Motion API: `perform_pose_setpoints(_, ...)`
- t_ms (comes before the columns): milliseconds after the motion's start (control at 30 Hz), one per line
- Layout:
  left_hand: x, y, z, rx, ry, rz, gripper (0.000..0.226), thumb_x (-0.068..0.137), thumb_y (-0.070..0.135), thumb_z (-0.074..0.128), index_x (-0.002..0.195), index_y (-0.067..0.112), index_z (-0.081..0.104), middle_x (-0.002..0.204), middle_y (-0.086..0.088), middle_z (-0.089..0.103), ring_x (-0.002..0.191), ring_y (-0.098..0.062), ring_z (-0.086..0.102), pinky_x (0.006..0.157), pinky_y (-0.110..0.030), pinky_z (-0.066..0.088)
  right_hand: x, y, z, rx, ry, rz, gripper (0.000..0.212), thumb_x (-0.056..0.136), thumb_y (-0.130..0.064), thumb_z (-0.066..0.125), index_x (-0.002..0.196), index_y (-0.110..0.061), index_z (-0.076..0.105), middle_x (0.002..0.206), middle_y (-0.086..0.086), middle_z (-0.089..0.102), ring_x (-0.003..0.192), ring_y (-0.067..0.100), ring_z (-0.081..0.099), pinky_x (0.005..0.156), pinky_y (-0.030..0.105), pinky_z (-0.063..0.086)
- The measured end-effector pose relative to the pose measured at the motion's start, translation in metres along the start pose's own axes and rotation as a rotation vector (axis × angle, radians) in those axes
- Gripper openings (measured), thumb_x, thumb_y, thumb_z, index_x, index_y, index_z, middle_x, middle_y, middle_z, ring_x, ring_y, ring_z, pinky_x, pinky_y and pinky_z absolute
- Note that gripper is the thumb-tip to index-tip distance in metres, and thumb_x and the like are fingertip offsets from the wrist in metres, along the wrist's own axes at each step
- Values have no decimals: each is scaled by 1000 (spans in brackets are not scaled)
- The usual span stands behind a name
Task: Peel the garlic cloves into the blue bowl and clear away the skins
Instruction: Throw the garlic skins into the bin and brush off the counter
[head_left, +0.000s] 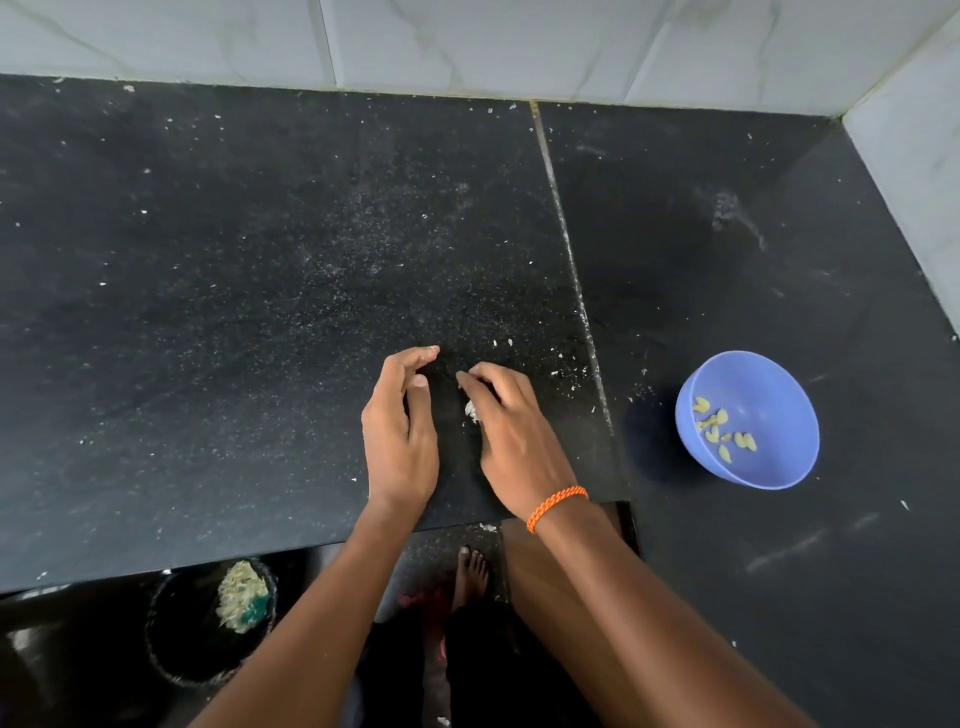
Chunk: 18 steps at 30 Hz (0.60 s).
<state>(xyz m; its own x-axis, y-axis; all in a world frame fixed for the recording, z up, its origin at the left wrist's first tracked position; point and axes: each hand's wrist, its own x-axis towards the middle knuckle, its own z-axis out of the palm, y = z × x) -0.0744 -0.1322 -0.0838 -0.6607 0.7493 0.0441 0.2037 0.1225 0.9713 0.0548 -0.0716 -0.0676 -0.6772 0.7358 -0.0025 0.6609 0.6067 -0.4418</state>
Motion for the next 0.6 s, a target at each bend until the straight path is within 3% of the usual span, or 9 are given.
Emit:
perform_pose_setpoints(100, 0, -1, -1, 4, -6, 5, 35, 111, -3, 43, 133, 11, 65, 134, 5, 71, 132, -14, 65, 114, -37, 51, -4, 3, -4, -138, -44, -81, 63, 90, 7, 68, 149, -12, 56, 150, 3, 46, 139, 21, 45, 90, 28, 60)
perform_pose_setpoints(233, 1, -2, 0, 23, -14, 19, 34, 110, -2, 44, 132, 13, 65, 133, 4, 72, 132, -15, 65, 114, -42, 52, -18, 5, -10, -284, -43, -165, 59, 82, 8, 68, 138, -9, 64, 127, 3, 59, 111, 22, 57, 60, 26, 55)
perform_pose_setpoints(400, 1, -3, -1, 50, -22, 25, 30, 111, 4, 47, 131, 15, 66, 131, 7, 72, 130, -15, 66, 111, -45, 53, -20, 2, -4, -366, 14, -206, 32, 75, 8, 81, 101, -8, 72, 103, 4, 60, 92, 21, 58, 54, 29, 57)
perform_pose_setpoints(600, 1, -1, -2, 27, 10, 51, 27, 110, 5, 49, 123, 13, 71, 122, 7, 74, 121, -15, 69, 105, -45, 55, -24, -18, 12, -357, 101, -126, 33, 63, 11, 87, 82, -8, 67, 87, 8, 61, 79, 27, 62, 50, 33, 54)
